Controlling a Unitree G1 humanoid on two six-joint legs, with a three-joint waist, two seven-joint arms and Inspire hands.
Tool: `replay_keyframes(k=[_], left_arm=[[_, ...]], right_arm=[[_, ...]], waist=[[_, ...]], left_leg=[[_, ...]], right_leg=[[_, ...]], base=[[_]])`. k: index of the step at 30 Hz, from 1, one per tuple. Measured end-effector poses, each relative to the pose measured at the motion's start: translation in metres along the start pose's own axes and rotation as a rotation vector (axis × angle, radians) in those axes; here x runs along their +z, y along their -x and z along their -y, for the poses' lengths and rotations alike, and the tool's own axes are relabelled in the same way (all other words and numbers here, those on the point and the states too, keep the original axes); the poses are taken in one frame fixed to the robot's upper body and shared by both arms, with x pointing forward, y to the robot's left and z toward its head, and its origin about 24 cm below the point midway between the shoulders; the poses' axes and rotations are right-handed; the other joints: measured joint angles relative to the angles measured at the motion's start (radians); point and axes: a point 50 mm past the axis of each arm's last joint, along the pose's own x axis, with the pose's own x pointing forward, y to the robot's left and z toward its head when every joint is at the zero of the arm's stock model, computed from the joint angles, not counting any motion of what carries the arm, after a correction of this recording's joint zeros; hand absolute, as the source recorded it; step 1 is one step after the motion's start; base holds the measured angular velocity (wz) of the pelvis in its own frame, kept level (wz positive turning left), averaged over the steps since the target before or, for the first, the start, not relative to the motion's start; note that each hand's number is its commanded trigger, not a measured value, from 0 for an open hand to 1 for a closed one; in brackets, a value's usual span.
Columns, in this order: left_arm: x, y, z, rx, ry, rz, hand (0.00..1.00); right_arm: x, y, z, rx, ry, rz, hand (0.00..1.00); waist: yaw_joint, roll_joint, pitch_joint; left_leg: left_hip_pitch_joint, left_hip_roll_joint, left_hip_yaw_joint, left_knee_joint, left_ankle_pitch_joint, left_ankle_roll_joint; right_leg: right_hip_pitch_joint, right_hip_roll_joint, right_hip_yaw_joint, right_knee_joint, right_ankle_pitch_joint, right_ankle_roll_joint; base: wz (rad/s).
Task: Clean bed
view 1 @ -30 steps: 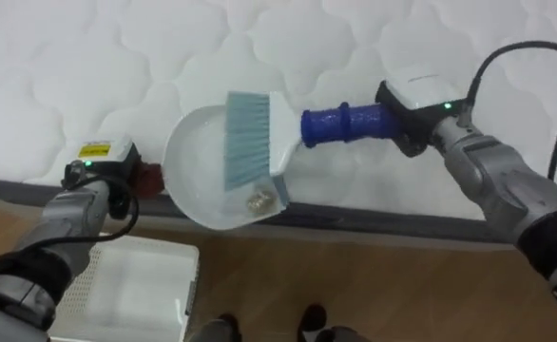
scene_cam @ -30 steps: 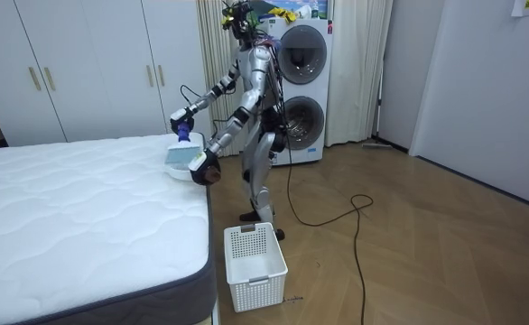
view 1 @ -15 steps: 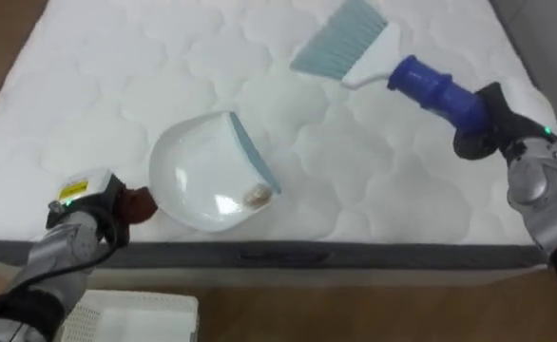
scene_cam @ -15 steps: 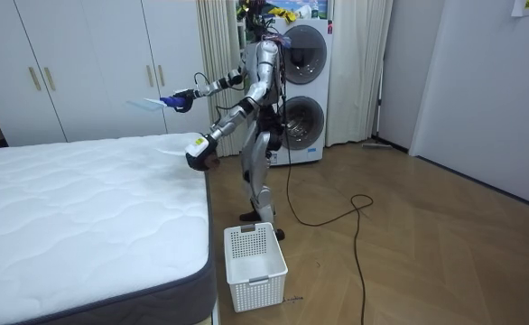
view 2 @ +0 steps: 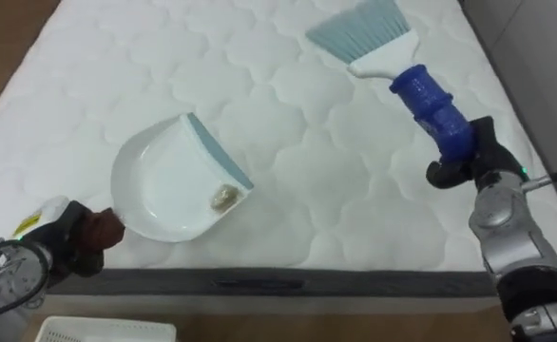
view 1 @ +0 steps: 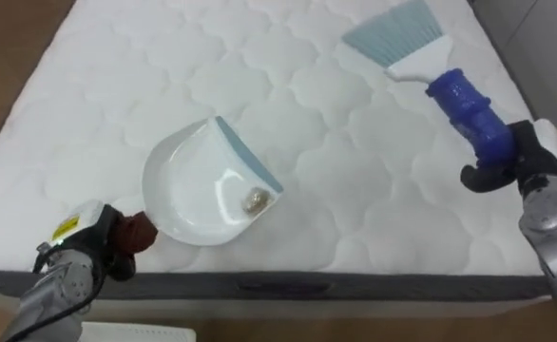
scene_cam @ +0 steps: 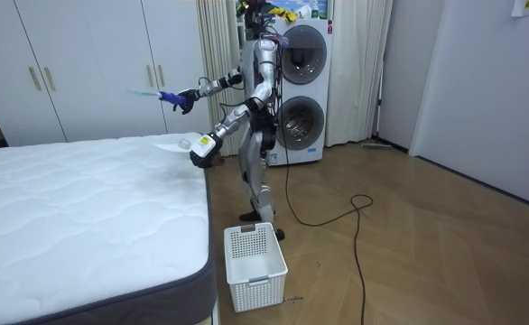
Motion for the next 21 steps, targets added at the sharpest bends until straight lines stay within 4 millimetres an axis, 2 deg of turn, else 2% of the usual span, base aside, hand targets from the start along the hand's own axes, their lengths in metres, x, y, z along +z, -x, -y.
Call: replay_keyframes(k=[7,10,11,12,13,15,16,17,19,21], left_arm=[[-0.008,0.011,0.001,0.027,0.064,0.0,1.0],[-0.005,0.013,0.01,0.009,0.109,-0.001,1.0],[-0.005,0.014,0.014,-0.001,0.12,-0.003,1.0],[-0.002,0.014,0.018,-0.011,0.133,0.0,1.0],[-0.001,0.014,0.02,-0.015,0.139,0.001,1.0],[0.003,0.014,0.025,-0.027,0.153,0.007,1.0],[0.004,0.015,0.026,-0.029,0.155,0.007,1.0],[0.004,0.015,0.027,-0.03,0.156,0.007,1.0],[0.004,0.015,0.027,-0.03,0.161,0.004,1.0],[0.007,0.015,0.03,-0.036,0.172,0.01,1.0]], right_arm=[[-0.002,0.012,0.002,-0.031,-0.074,0.038,0.0],[-0.007,0.02,-0.001,-0.04,-0.1,0.041,0.0],[-0.009,0.021,-0.003,-0.047,-0.121,0.033,0.0],[-0.015,0.025,-0.005,-0.055,-0.148,0.012,0.0],[-0.018,0.026,-0.007,-0.056,-0.164,-0.002,0.0],[-0.025,0.031,-0.012,-0.064,-0.212,-0.037,0.0],[-0.024,0.031,-0.014,-0.065,-0.239,-0.043,0.0],[-0.023,0.031,-0.015,-0.065,-0.249,-0.041,0.0],[-0.02,0.031,-0.013,-0.071,-0.261,-0.028,0.0],[-0.021,0.031,-0.01,-0.1,-0.29,-0.038,0.0]], waist=[[0.012,0.0,-0.0014],[0.018,0.0,-0.0014],[0.016,0.002,-0.0007],[0.002,0.002,-0.0003],[-0.007,0.002,-0.0003],[-0.01,0.006,0.0025],[-0.009,0.01,0.0031],[-0.006,0.012,0.0038],[-0.007,0.025,0.0065],[-0.01,0.048,0.0047]], left_leg=[[0.015,0.0,-0.019,-0.019,0.006,-0.009],[0.008,0.0,-0.049,-0.01,0.005,-0.011],[0.0,0.0,-0.063,0.007,0.005,-0.012],[-0.012,0.003,-0.038,0.023,0.005,-0.012],[-0.015,0.01,-0.007,0.025,0.005,-0.01],[-0.017,0.045,0.139,0.055,0.007,-0.003],[-0.016,0.052,0.159,0.06,0.006,0.002],[-0.015,0.053,0.159,0.06,0.006,0.002],[-0.028,0.054,0.148,0.07,0.007,0.003],[-0.045,0.054,0.134,0.072,0.014,0.003]], right_leg=[[0.04,0.012,-0.019,-0.033,-0.001,-0.002],[0.058,0.009,-0.054,-0.036,-0.011,-0.004],[0.065,0.005,-0.078,-0.036,-0.014,-0.006],[0.082,-0.005,-0.115,-0.032,-0.024,-0.004],[0.093,-0.012,-0.122,-0.029,-0.031,-0.002],[0.125,-0.026,-0.148,-0.012,-0.06,0.005],[0.132,-0.029,-0.161,-0.01,-0.073,0.006],[0.134,-0.03,-0.166,-0.007,-0.078,0.005],[0.141,-0.036,-0.2,-0.001,-0.09,0.006],[0.155,-0.037,-0.246,-0.017,-0.089,0.007]], base=[[0.12],[0.36],[0.67],[0.85],[1.03],[0.84],[0.51],[0.45],[0.46],[0.57]])
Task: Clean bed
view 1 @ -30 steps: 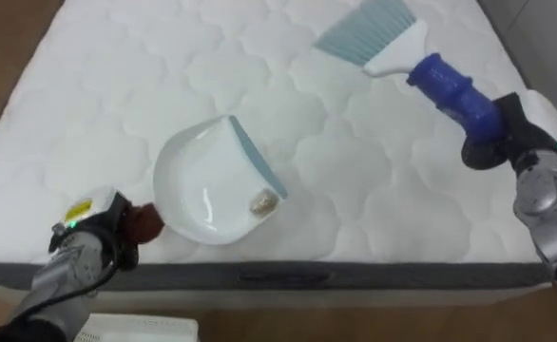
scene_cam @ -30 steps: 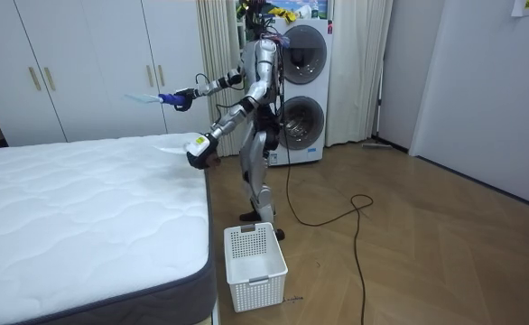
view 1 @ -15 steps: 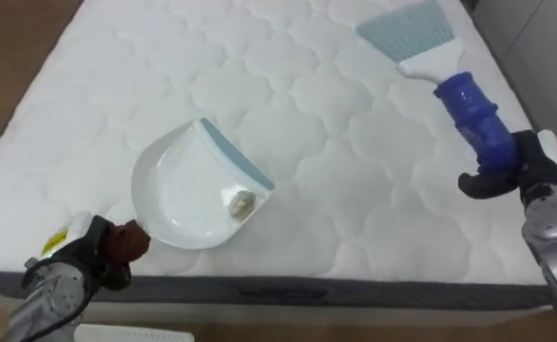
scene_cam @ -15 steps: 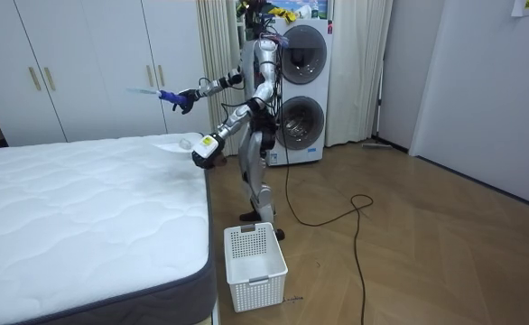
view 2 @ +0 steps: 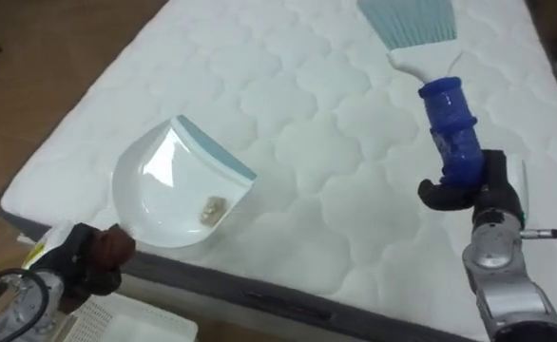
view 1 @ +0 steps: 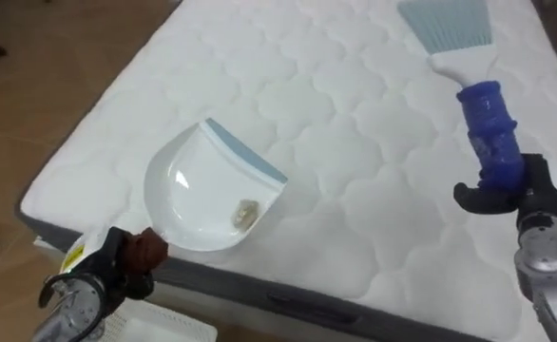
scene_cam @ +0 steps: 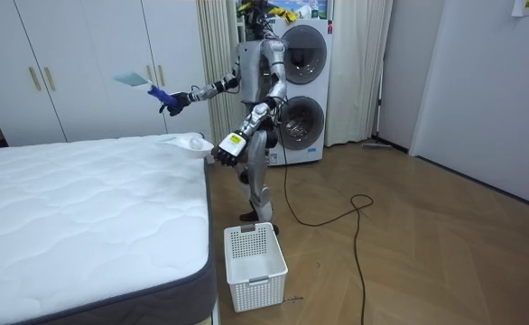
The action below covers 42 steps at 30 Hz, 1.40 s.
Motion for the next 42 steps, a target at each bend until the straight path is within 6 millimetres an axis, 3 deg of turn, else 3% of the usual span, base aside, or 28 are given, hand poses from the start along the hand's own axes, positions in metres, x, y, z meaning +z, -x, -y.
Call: replay_keyframes(k=[4,7,9,11,13,14,16,17,18,20,22,26,29,35,37,38,40,41,42], left_arm=[[0.0,0.004,-0.006,0.032,0.037,0.01,1.0],[0.004,0.003,-0.009,0.043,0.06,0.022,1.0],[0.004,0.003,-0.007,0.034,0.057,0.029,1.0],[0.005,0.003,-0.008,0.03,0.056,0.039,1.0],[0.006,0.003,-0.007,0.023,0.054,0.043,1.0],[0.006,0.003,-0.006,0.02,0.055,0.044,1.0],[0.006,0.003,-0.008,0.029,0.06,0.044,1.0],[0.006,0.003,-0.009,0.032,0.059,0.043,1.0],[0.005,0.004,-0.006,0.023,0.065,0.036,1.0],[0.006,0.006,-0.002,0.013,0.068,0.041,1.0],[0.008,0.006,-0.003,0.016,0.066,0.051,1.0],[0.008,0.009,-0.003,0.017,0.068,0.057,1.0],[0.007,0.01,-0.005,0.025,0.07,0.05,1.0],[0.009,0.016,-0.007,0.045,0.066,0.06,1.0],[0.01,0.017,-0.006,0.047,0.047,0.061,1.0],[0.007,0.017,-0.004,0.04,0.033,0.051,1.0],[0.005,0.017,0.002,0.02,0.042,0.029,1.0],[0.004,0.017,0.003,0.014,0.046,0.023,1.0],[0.001,0.017,0.006,0.0,0.052,0.01,1.0]], right_arm=[[-0.002,0.001,-0.002,-0.014,-0.034,-0.015,0.0],[-0.008,0.005,-0.001,-0.024,-0.035,-0.032,0.0],[-0.012,0.009,0.0,-0.038,-0.032,-0.032,0.0],[-0.016,0.012,0.001,-0.048,-0.025,-0.042,0.0],[-0.024,0.016,0.001,-0.057,-0.022,-0.064,0.0],[-0.028,0.019,0.002,-0.068,-0.035,-0.08,0.0],[-0.027,0.023,0.003,-0.083,-0.073,-0.072,0.0],[-0.025,0.023,0.003,-0.085,-0.08,-0.062,0.0],[-0.021,0.023,0.005,-0.094,-0.09,-0.047,0.0],[-0.018,0.024,0.007,-0.117,-0.111,-0.038,0.0],[-0.02,0.026,0.005,-0.123,-0.144,-0.051,0.0],[-0.025,0.029,-0.001,-0.119,-0.198,-0.091,0.0],[-0.026,0.031,-0.008,-0.107,-0.225,-0.104,0.0],[-0.03,0.032,-0.009,-0.108,-0.303,-0.161,0.0],[-0.032,0.033,-0.009,-0.118,-0.3,-0.168,0.0],[-0.033,0.033,-0.009,-0.119,-0.297,-0.172,0.0],[-0.038,0.033,-0.008,-0.141,-0.288,-0.195,0.0],[-0.041,0.034,-0.008,-0.144,-0.284,-0.207,0.0],[-0.048,0.035,-0.008,-0.148,-0.272,-0.237,0.0]], waist=[[0.002,0.009,-0.0028],[-0.012,0.009,-0.0051],[-0.024,0.007,-0.0049],[-0.033,0.008,-0.0052],[-0.062,0.007,-0.005],[-0.078,0.008,-0.0044],[-0.084,0.01,-0.0032],[-0.083,0.009,-0.0032],[-0.094,0.015,-0.0025],[-0.089,0.016,-0.0076],[-0.081,0.009,-0.0041],[-0.057,-0.002,-0.0006],[-0.04,-0.007,-0.0024],[-0.02,-0.008,-0.0038],[-0.023,-0.012,-0.0034],[-0.026,-0.015,-0.0026],[-0.04,-0.016,-0.0019],[-0.047,-0.017,-0.0021],[-0.049,-0.022,0.0006]], left_leg=[[0.001,-0.016,0.002,-0.024,0.012,-0.002],[0.013,-0.035,0.016,-0.04,0.017,0.007],[0.035,-0.06,0.016,-0.068,0.024,0.019],[0.04,-0.075,0.001,-0.075,0.026,0.026],[0.048,-0.094,-0.065,-0.079,0.029,0.037],[0.057,-0.106,-0.119,-0.073,0.031,0.043],[0.047,-0.118,-0.19,-0.067,0.032,0.045],[0.041,-0.122,-0.2,-0.064,0.032,0.044],[0.038,-0.131,-0.232,-0.055,0.034,0.04],[0.044,-0.138,-0.241,-0.07,0.037,0.034],[0.051,-0.139,-0.229,-0.078,0.041,0.032],[0.059,-0.143,-0.245,-0.087,0.041,0.032],[0.026,-0.151,-0.272,-0.084,0.041,0.032],[-0.025,-0.161,-0.307,-0.057,0.041,0.032],[-0.032,-0.16,-0.284,-0.051,0.044,0.036],[-0.036,-0.153,-0.232,-0.051,0.047,0.042],[-0.062,-0.119,-0.075,-0.036,0.05,0.066],[-0.064,-0.113,-0.053,-0.032,0.047,0.072],[-0.069,-0.112,-0.061,-0.018,0.044,0.077]], right_leg=[[0.016,-0.012,-0.043,-0.002,-0.003,0.005],[0.047,-0.025,-0.042,0.001,-0.013,0.021],[0.074,-0.038,-0.041,0.007,-0.02,0.036],[0.088,-0.046,-0.039,0.027,-0.019,0.037],[0.098,-0.048,0.024,0.063,-0.019,0.039],[0.086,-0.044,0.095,0.096,-0.018,0.042],[0.037,0.019,0.284,0.021,-0.035,0.05],[0.017,0.03,0.31,-0.005,-0.028,0.048],[-0.005,0.037,0.331,-0.022,0.013,0.03],[0.021,0.032,0.304,-0.032,0.007,0.026],[0.06,0.034,0.258,-0.056,0.007,0.024],[0.087,0.038,0.233,-0.08,0.002,0.027],[0.078,0.04,0.222,-0.092,0.002,0.028],[0.067,0.041,0.153,-0.091,0.002,0.029],[0.074,0.038,0.123,-0.085,-0.001,0.033],[0.086,0.033,0.096,-0.085,-0.006,0.036],[0.103,0.029,0.032,-0.085,-0.01,0.039],[0.107,0.031,0.022,-0.085,-0.013,0.04],[0.115,0.035,0.013,-0.083,-0.019,0.041]], base=[[0.36],[0.6],[0.59],[0.79],[1.12],[1.04],[0.9],[0.8],[0.78],[0.62],[0.6],[0.3],[0.28],[0.37],[0.59],[0.7],[0.94],[0.88],[0.66]])
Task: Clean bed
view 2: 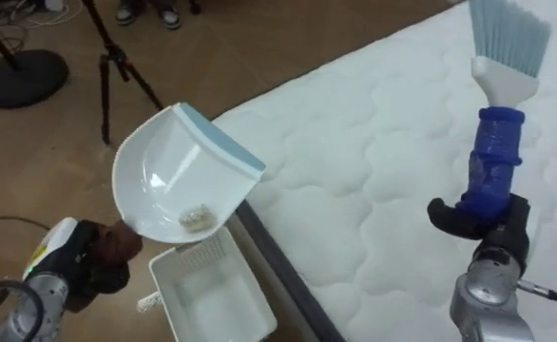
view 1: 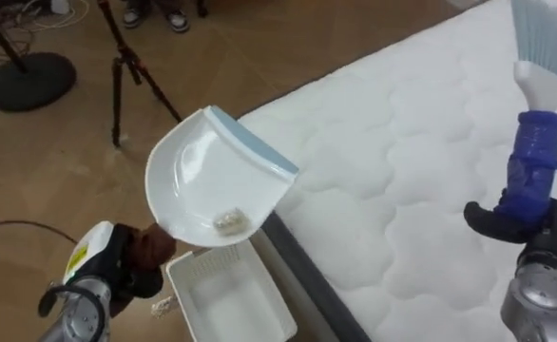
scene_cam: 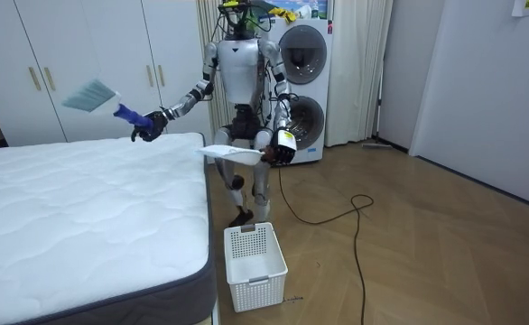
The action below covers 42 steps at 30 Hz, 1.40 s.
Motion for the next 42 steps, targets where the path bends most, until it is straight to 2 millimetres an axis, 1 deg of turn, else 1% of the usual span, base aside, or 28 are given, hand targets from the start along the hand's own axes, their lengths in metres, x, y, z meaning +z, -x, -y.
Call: replay_keyframes(k=[3,6,9,11,13,15,16,17,18,19,20,21,22,23,24,25,26,27,29,30,31,33,34,36,37,38,39,42], left_arm=[[-0.013,0.005,0.008,-0.032,0.002,-0.047,1.0],[-0.014,0.005,0.006,-0.034,0.001,-0.053,1.0],[-0.01,0.004,0.0,-0.011,-0.003,-0.037,1.0],[-0.007,0.003,-0.005,0.01,0.005,-0.026,1.0],[-0.005,0.001,-0.009,0.025,0.01,-0.02,1.0],[0.0,-0.001,-0.012,0.032,0.01,-0.007,1.0],[0.001,-0.001,-0.012,0.032,0.01,-0.001,1.0],[0.002,-0.001,-0.013,0.034,0.01,0.002,1.0],[0.003,-0.001,-0.014,0.037,0.012,0.01,1.0],[0.003,-0.001,-0.014,0.036,0.018,0.011,1.0],[0.003,-0.001,-0.014,0.036,0.021,0.01,1.0],[0.002,-0.001,-0.015,0.038,0.021,0.01,1.0],[0.002,-0.001,-0.017,0.041,0.018,0.012,1.0],[0.002,-0.001,-0.02,0.05,0.009,0.016,1.0],[0.002,-0.001,-0.023,0.058,-0.001,0.018,1.0],[0.002,-0.001,-0.024,0.061,-0.01,0.018,1.0],[0.002,-0.001,-0.025,0.064,-0.023,0.018,1.0],[0.002,-0.001,-0.025,0.062,-0.033,0.017,1.0],[0.003,-0.002,-0.027,0.067,-0.046,0.021,1.0],[0.005,-0.004,-0.03,0.075,-0.051,0.028,1.0],[0.007,-0.005,-0.031,0.079,-0.057,0.031,1.0],[0.006,-0.007,-0.032,0.074,-0.061,0.023,1.0],[0.005,-0.008,-0.031,0.072,-0.061,0.018,1.0],[0.004,-0.012,-0.03,0.064,-0.063,0.004,1.0],[0.003,-0.012,-0.031,0.064,-0.065,0.002,1.0],[0.003,-0.013,-0.033,0.068,-0.072,0.001,1.0],[0.001,-0.014,-0.034,0.067,-0.078,-0.006,1.0],[0.002,-0.016,-0.034,0.07,-0.109,-0.008,1.0]], right_arm=[[-0.015,0.0,0.004,-0.014,0.034,-0.054,0.0],[-0.02,0.002,0.006,-0.018,0.049,-0.074,0.0],[-0.019,0.002,0.006,-0.019,0.042,-0.07,0.0],[-0.016,0.002,0.005,-0.023,0.038,-0.061,0.0],[-0.016,0.002,0.006,-0.032,0.037,-0.058,0.0],[-0.015,0.001,0.008,-0.053,0.038,-0.056,0.0],[-0.015,0.001,0.008,-0.058,0.036,-0.056,0.0],[-0.015,0.001,0.009,-0.06,0.037,-0.057,0.0],[-0.016,0.001,0.011,-0.067,0.034,-0.062,0.0],[-0.018,0.001,0.013,-0.078,0.035,-0.067,0.0],[-0.018,0.001,0.013,-0.083,0.035,-0.068,0.0],[-0.018,0.001,0.013,-0.09,0.033,-0.068,0.0],[-0.018,0.002,0.013,-0.094,0.032,-0.07,0.0],[-0.019,0.002,0.014,-0.108,0.026,-0.076,0.0],[-0.02,0.002,0.015,-0.126,0.02,-0.082,0.0],[-0.02,0.002,0.016,-0.136,0.016,-0.085,0.0],[-0.02,0.002,0.017,-0.153,0.009,-0.088,0.0],[-0.02,0.001,0.019,-0.167,0.011,-0.089,0.0],[-0.022,0.0,0.023,-0.185,0.009,-0.096,0.0],[-0.019,-0.001,0.024,-0.197,0.001,-0.092,0.0],[-0.018,-0.002,0.024,-0.206,-0.002,-0.086,0.0],[-0.017,-0.004,0.022,-0.206,0.006,-0.086,0.0],[-0.017,-0.005,0.022,-0.208,0.005,-0.085,0.0],[-0.011,-0.009,0.022,-0.215,-0.002,-0.063,0.0],[-0.01,-0.01,0.022,-0.216,-0.002,-0.06,0.0],[-0.007,-0.012,0.02,-0.217,0.008,-0.05,0.0],[-0.004,-0.014,0.019,-0.216,0.013,-0.041,0.0],[0.001,-0.018,0.015,-0.217,0.013,-0.022,0.0]], waist=[[0.008,0.004,0.0012],[0.028,0.01,-0.0003],[0.053,0.015,-0.002],[0.056,0.018,-0.0025],[0.058,0.02,-0.0022],[0.056,0.022,-0.0015],[0.057,0.024,-0.0007],[0.056,0.026,-0.0005],[0.052,0.025,0.001],[0.051,0.027,0.0026],[0.053,0.03,0.0047],[0.051,0.037,0.0091],[0.049,0.038,0.0103],[0.045,0.036,0.0113],[0.027,0.029,0.0117],[0.018,0.026,0.0117],[-0.002,0.022,0.0098],[-0.01,0.021,0.0119],[-0.015,0.027,0.0099],[-0.01,0.028,0.0108],[0.0,0.033,0.011],[0.01,0.034,0.0116],[0.009,0.035,0.0122],[0.002,0.044,0.021],[0.001,0.043,0.0215],[0.003,0.044,0.0231],[0.012,0.045,0.0239],[0.023,0.049,0.0265]], left_leg=[[-0.009,-0.017,-0.048,0.02,0.0,0.004],[-0.022,-0.031,-0.079,0.023,0.007,0.008],[-0.02,-0.034,-0.079,0.02,0.015,0.013],[-0.022,-0.035,-0.079,0.021,0.019,0.018],[-0.023,-0.037,-0.081,0.022,0.02,0.02],[-0.026,-0.052,-0.097,0.034,0.018,0.03],[-0.025,-0.059,-0.109,0.04,0.01,0.045],[-0.024,-0.063,-0.116,0.043,0.009,0.048],[-0.019,-0.073,-0.13,0.052,0.005,0.056],[-0.011,-0.092,-0.169,0.055,0.005,0.063],[-0.007,-0.099,-0.182,0.054,0.006,0.066],[-0.003,-0.109,-0.212,0.054,0.008,0.068],[0.0,-0.117,-0.23,0.052,0.009,0.068],[0.0,-0.128,-0.251,0.051,0.016,0.069],[0.0,-0.142,-0.271,0.054,0.018,0.067],[-0.001,-0.151,-0.287,0.057,0.019,0.066],[-0.011,-0.163,-0.305,0.067,0.019,0.065],[-0.015,-0.171,-0.32,0.075,0.015,0.059],[-0.042,-0.167,-0.33,0.093,0.012,0.034],[-0.066,-0.165,-0.323,0.107,0.004,0.029],[-0.084,-0.158,-0.321,0.118,-0.005,0.025],[-0.096,-0.145,-0.304,0.128,-0.016,0.02],[-0.098,-0.141,-0.296,0.131,-0.019,0.021],[-0.118,-0.119,-0.249,0.145,-0.038,0.028],[-0.124,-0.111,-0.225,0.146,-0.042,0.03],[-0.139,-0.097,-0.197,0.162,-0.054,0.031],[-0.157,-0.092,-0.186,0.178,-0.065,0.03],[-0.186,-0.088,-0.178,0.176,-0.068,0.029]], right_leg=[[-0.001,0.007,0.001,0.02,-0.014,0.006],[-0.009,0.004,0.0,0.038,-0.02,0.006],[-0.008,0.001,0.008,0.042,-0.02,0.006],[-0.009,-0.004,0.003,0.059,-0.02,0.006],[-0.019,-0.013,0.002,0.093,-0.023,0.009],[-0.042,-0.038,0.008,0.168,-0.04,0.012],[-0.069,-0.054,0.03,0.237,-0.043,0.013],[-0.086,-0.061,0.043,0.277,-0.043,0.013],[-0.121,-0.075,0.08,0.348,-0.042,0.013],[-0.156,-0.074,0.135,0.401,-0.05,0.013],[-0.179,-0.071,0.16,0.419,-0.052,0.011],[-0.224,-0.064,0.191,0.436,-0.059,0.009],[-0.244,-0.061,0.203,0.434,-0.061,0.007],[-0.282,-0.056,0.231,0.415,-0.061,0.007],[-0.31,-0.051,0.266,0.372,-0.06,0.008],[-0.319,-0.049,0.281,0.346,-0.057,0.01],[-0.328,-0.045,0.304,0.291,-0.045,0.009],[-0.335,-0.034,0.321,0.265,-0.012,0.01],[-0.334,-0.018,0.326,0.239,0.015,0.0],[-0.349,-0.019,0.314,0.24,0.041,-0.006],[-0.362,-0.018,0.304,0.242,0.046,-0.009],[-0.369,-0.016,0.293,0.246,0.046,-0.025],[-0.37,-0.017,0.291,0.25,0.045,-0.027],[-0.38,-0.018,0.275,0.267,0.025,-0.033],[-0.391,-0.019,0.277,0.275,0.02,-0.034],[-0.413,-0.017,0.282,0.294,0.013,-0.036],[-0.436,-0.01,0.299,0.315,0.008,-0.037],[-0.477,-0.003,0.319,0.33,0.006,-0.039]], base=[[0.48],[0.3],[0.09],[0.04],[0.11],[0.22],[0.21],[0.22],[0.24],[0.16],[0.09],[0.11],[0.35],[0.54],[0.64],[0.83],[0.79],[0.68],[0.37],[0.27],[0.08],[-0.02],[0.07],[0.16],[0.03],[-0.17],[-0.2],[-0.14]])
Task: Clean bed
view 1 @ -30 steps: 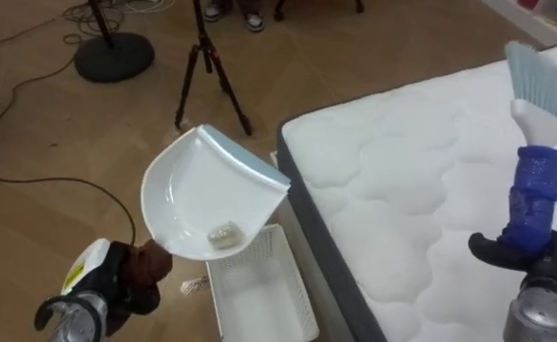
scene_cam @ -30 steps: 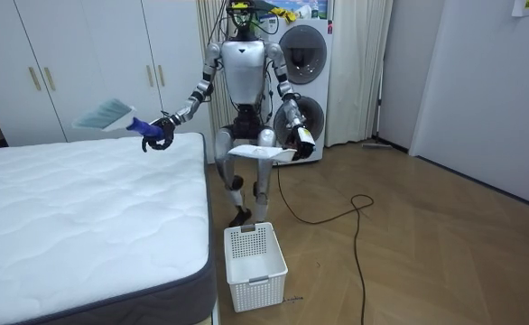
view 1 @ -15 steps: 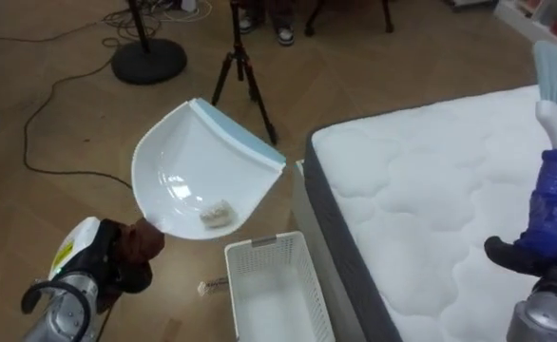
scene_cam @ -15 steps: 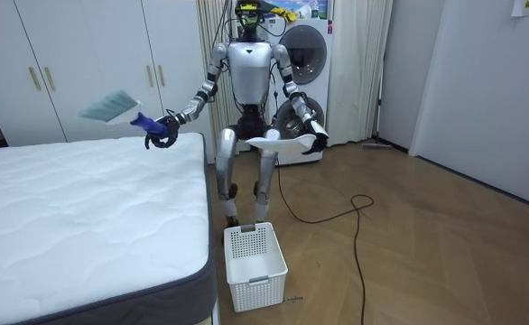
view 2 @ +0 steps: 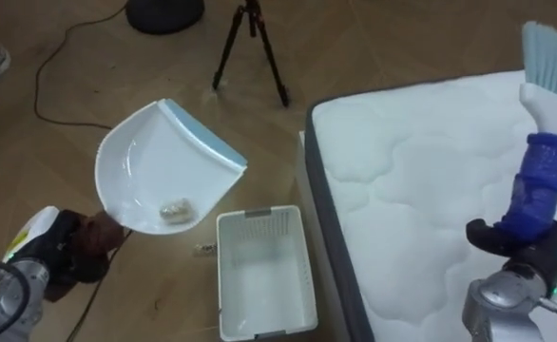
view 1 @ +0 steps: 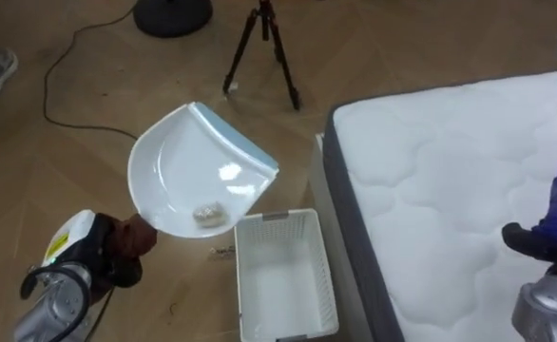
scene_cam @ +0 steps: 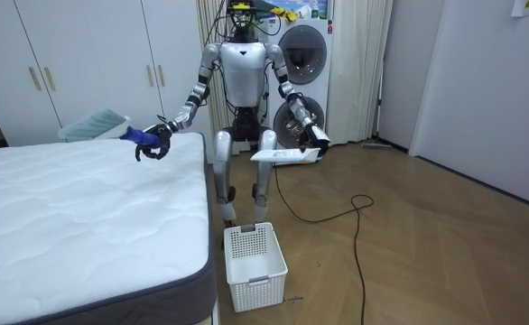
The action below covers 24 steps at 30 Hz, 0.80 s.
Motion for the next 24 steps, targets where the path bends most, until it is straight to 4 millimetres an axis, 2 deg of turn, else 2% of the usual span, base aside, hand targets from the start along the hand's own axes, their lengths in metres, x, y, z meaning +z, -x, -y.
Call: replay_keyframes(k=[3,6,8,9,13,16,19,24], left_arm=[[0.006,-0.002,-0.001,0.012,-0.023,0.034,1.0],[0.012,-0.01,-0.002,-0.006,-0.076,0.058,1.0],[0.02,-0.014,-0.005,-0.006,-0.1,0.082,1.0],[0.025,-0.016,-0.007,-0.004,-0.113,0.099,1.0],[0.035,-0.019,-0.012,-0.004,-0.15,0.139,1.0],[0.036,-0.02,-0.013,-0.004,-0.178,0.147,1.0],[0.036,-0.02,-0.015,-0.008,-0.203,0.156,1.0],[0.031,-0.021,-0.023,0.008,-0.236,0.133,1.0]], right_arm=[[0.003,-0.002,-0.003,0.001,-0.003,0.009,0.0],[0.01,-0.004,-0.011,0.014,0.025,0.039,0.0],[0.018,-0.005,-0.014,0.021,0.053,0.086,0.0],[0.025,-0.005,-0.018,0.03,0.054,0.114,0.0],[0.033,-0.007,-0.02,0.046,0.056,0.145,0.0],[0.038,-0.008,-0.021,0.05,0.063,0.166,0.0],[0.031,-0.01,-0.017,0.029,0.094,0.156,0.0],[0.027,-0.01,-0.018,0.026,0.118,0.148,0.0]], waist=[[0.002,0.005,0.0034],[-0.004,0.004,0.0054],[-0.012,0.01,0.0115],[-0.026,0.015,0.0141],[-0.039,0.018,0.0156],[-0.051,0.035,0.0203],[-0.057,0.061,0.0186],[-0.061,0.071,0.0159]], left_leg=[[-0.02,-0.002,0.004,-0.006,0.0,-0.001],[-0.039,-0.014,0.009,-0.004,0.001,-0.001],[-0.067,-0.016,0.011,0.005,0.002,-0.002],[-0.091,-0.016,0.013,0.017,0.002,-0.002],[-0.128,-0.018,0.027,0.027,0.001,-0.002],[-0.143,-0.017,0.035,0.027,0.001,-0.002],[-0.151,-0.017,0.046,0.017,0.002,-0.001],[-0.166,-0.019,0.056,-0.005,0.007,-0.005]], right_leg=[[-0.032,-0.006,0.005,0.014,-0.004,-0.004],[-0.068,-0.021,0.015,0.055,-0.023,-0.006],[-0.095,-0.026,0.011,0.068,-0.026,-0.01],[-0.116,-0.029,0.008,0.078,-0.029,-0.011],[-0.166,-0.037,0.018,0.106,-0.035,-0.013],[-0.183,-0.034,0.027,0.105,-0.035,-0.012],[-0.201,-0.036,0.035,0.105,-0.034,-0.011],[-0.232,-0.042,0.037,0.112,-0.038,-0.017]], base=[[-0.04],[0.04],[0.04],[0.08],[-0.04],[-0.08],[-0.08],[-0.04]])
